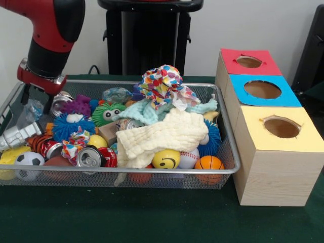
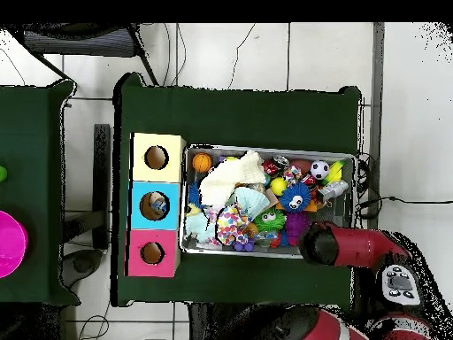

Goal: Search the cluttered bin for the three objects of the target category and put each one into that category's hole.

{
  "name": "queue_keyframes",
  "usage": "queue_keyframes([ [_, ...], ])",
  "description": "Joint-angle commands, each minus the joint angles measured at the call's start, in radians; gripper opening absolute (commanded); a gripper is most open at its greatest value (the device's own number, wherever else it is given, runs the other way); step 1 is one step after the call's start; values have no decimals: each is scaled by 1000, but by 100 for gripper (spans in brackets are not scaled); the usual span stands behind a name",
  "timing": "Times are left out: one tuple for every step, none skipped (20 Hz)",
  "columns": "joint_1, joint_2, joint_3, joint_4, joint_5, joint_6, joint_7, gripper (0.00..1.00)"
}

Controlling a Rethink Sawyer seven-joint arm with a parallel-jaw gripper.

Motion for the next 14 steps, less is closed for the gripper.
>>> queue_keyframes([
  [-120,234,164,-67,-8,-47,10,100],
  [-124,231,169,-66,-8,-50,10,100],
  [-128,228,174,-66,-9,-53,10,100],
  [-131,224,178,-58,-13,-66,14,100],
  [-132,225,179,-58,-14,-70,17,100],
  [-135,225,182,-55,-15,-71,18,100],
  [-138,227,187,-55,-16,-65,15,100],
  [-141,228,190,-54,-17,-61,13,100],
  [-146,229,197,-56,-18,-55,6,100],
  [-149,230,201,-58,-17,-47,0,100],
  [-150,230,203,-57,-17,-37,-4,100],
  [-151,229,206,-58,-16,-25,-10,100],
  [-153,228,209,-58,-16,-13,-16,100],
  [-154,227,211,-59,-15,-3,-21,100],
])
